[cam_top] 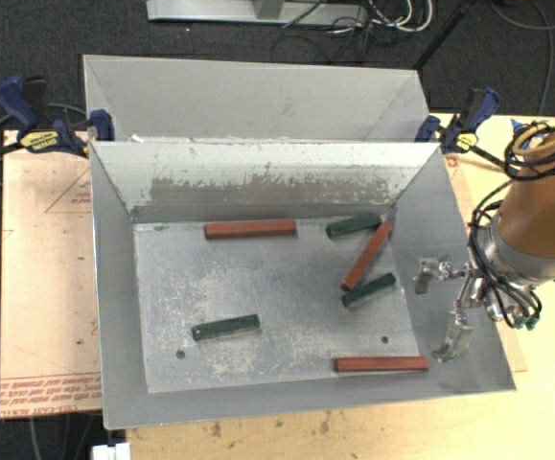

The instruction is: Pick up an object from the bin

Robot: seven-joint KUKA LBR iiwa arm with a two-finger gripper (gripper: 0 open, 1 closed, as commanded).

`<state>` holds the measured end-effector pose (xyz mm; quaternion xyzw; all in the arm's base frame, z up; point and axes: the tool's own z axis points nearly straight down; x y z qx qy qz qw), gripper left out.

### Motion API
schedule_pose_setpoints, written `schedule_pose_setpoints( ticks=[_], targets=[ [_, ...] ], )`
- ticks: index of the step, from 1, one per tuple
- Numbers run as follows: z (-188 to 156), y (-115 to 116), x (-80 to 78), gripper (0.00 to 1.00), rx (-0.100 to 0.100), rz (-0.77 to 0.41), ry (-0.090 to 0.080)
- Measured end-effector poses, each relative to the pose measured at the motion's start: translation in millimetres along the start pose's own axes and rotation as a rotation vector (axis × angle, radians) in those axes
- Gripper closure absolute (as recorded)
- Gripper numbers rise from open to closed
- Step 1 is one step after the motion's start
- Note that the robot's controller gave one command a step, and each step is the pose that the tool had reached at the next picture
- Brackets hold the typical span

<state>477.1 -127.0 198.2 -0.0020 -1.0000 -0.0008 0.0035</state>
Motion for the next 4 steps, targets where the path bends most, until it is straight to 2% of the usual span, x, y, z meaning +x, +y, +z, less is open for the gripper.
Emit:
schedule_pose_setpoints(
  ticks=[1, 2, 3, 4],
  targets=[
    [59, 63, -56.0, 0.0, -0.001, -0.083, -0.008],
    [131, 32, -107.6, 0.0, 0.002, -0.078, -0.011],
    [123, 37, -110.8, 1.0, -0.002, -0.087, -0.021],
    [-27, 47, -85.6, 1.0, 0.004, -0.151, -0.017]
  ],
)
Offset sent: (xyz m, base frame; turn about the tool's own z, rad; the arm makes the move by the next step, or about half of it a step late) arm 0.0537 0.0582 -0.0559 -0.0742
